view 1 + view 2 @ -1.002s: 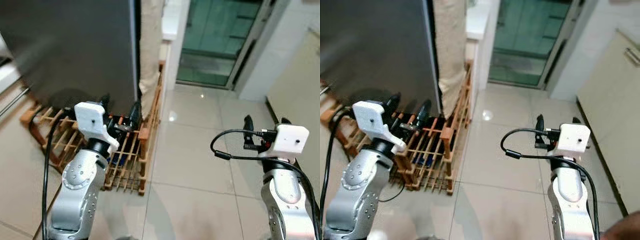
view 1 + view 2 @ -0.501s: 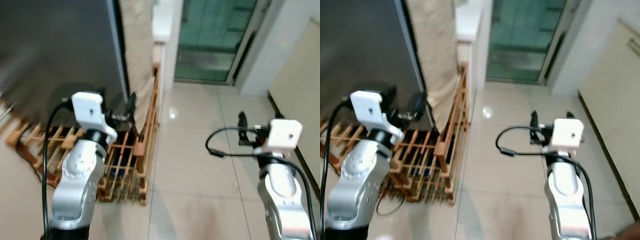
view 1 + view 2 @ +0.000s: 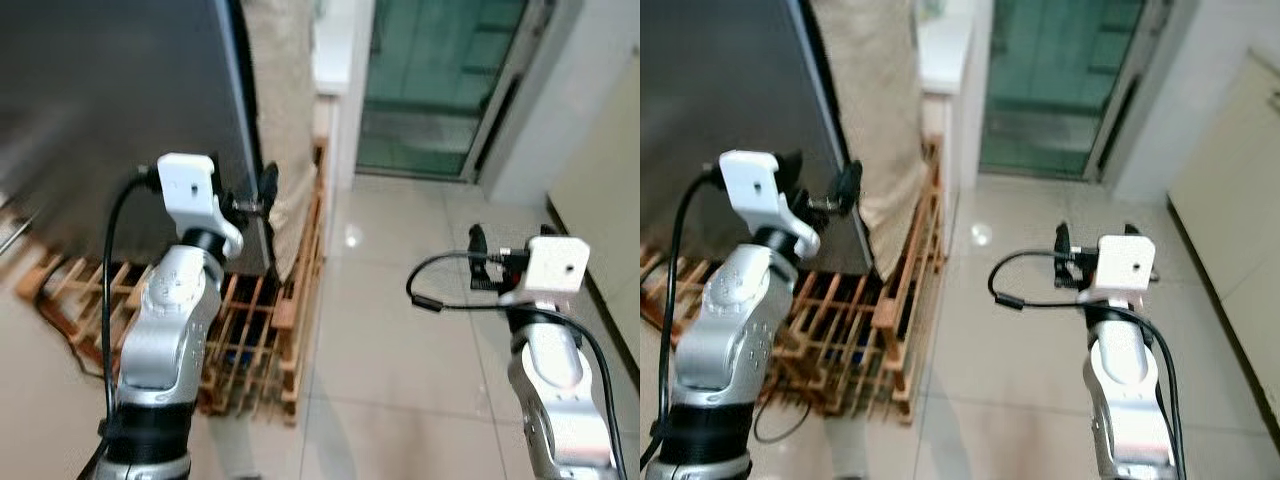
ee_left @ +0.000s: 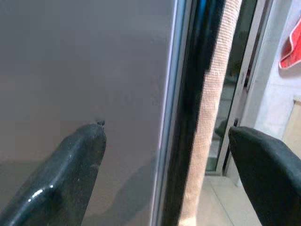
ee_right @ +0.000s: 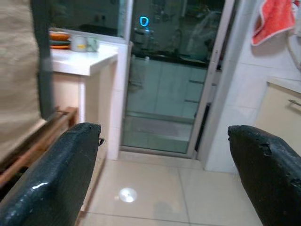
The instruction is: Restocking fridge
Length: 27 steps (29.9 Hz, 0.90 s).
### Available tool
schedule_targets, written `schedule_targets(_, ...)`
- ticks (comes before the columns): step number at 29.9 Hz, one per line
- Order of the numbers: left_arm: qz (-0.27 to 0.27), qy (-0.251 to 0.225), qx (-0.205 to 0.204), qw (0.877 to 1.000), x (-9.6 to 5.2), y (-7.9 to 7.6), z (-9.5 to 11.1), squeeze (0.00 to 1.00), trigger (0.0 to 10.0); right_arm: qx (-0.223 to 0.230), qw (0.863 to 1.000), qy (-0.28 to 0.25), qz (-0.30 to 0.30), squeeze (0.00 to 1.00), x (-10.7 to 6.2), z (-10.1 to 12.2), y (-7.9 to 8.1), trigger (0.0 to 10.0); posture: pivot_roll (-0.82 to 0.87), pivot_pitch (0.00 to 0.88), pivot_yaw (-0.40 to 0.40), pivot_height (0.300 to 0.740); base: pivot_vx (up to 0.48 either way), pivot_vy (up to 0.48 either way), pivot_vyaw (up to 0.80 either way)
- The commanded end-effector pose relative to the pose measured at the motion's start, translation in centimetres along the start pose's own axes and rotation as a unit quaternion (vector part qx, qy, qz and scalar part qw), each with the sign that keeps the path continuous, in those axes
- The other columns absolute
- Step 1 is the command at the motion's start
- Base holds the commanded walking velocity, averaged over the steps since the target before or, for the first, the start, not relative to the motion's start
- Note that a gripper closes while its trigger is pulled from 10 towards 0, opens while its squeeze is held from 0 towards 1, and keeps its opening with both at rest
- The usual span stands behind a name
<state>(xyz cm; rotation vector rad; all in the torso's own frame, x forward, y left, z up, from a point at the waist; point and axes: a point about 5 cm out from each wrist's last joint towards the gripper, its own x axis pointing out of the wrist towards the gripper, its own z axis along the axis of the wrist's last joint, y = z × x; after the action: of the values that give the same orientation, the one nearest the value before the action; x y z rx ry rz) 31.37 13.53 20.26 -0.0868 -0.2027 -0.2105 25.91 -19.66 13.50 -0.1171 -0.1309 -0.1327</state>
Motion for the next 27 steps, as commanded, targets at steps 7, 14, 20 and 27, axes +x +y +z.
schedule_targets(7, 0.028, 0.063, -0.082, 0.994, 1.7, -0.1, -2.4, 0.0, 10.0, -0.007, 1.0, -0.008, -0.016, 0.0, 0.7, 0.0, -0.6, 10.0, -0.06, 0.0, 0.039, 0.74, 0.0, 0.0, 0.0)
schedule_targets(14, 0.019, 0.052, -0.09, 0.994, 2.5, -0.2, -1.8, 0.0, 10.0, -0.005, 1.0, -0.009, -0.009, 0.0, 0.8, -0.1, 0.0, 10.0, -0.06, 0.0, 0.047, 0.74, 0.0, 0.0, 0.0)
schedule_targets(20, 0.013, 0.051, -0.106, 0.993, 2.8, -0.6, -1.6, 0.0, 10.0, -0.005, 1.0, -0.011, -0.009, 0.0, 0.9, -0.1, 0.0, 10.0, -0.06, 0.0, 0.064, 0.74, 0.0, 0.0, 0.0)
schedule_targets(27, 0.003, 0.059, -0.083, 0.995, 1.6, 0.3, -1.2, 0.0, 10.0, -0.007, 1.0, -0.011, -0.017, 0.0, 0.6, -0.5, -0.2, 10.0, -0.06, 0.0, 0.073, 0.74, 0.0, 0.0, 0.0)
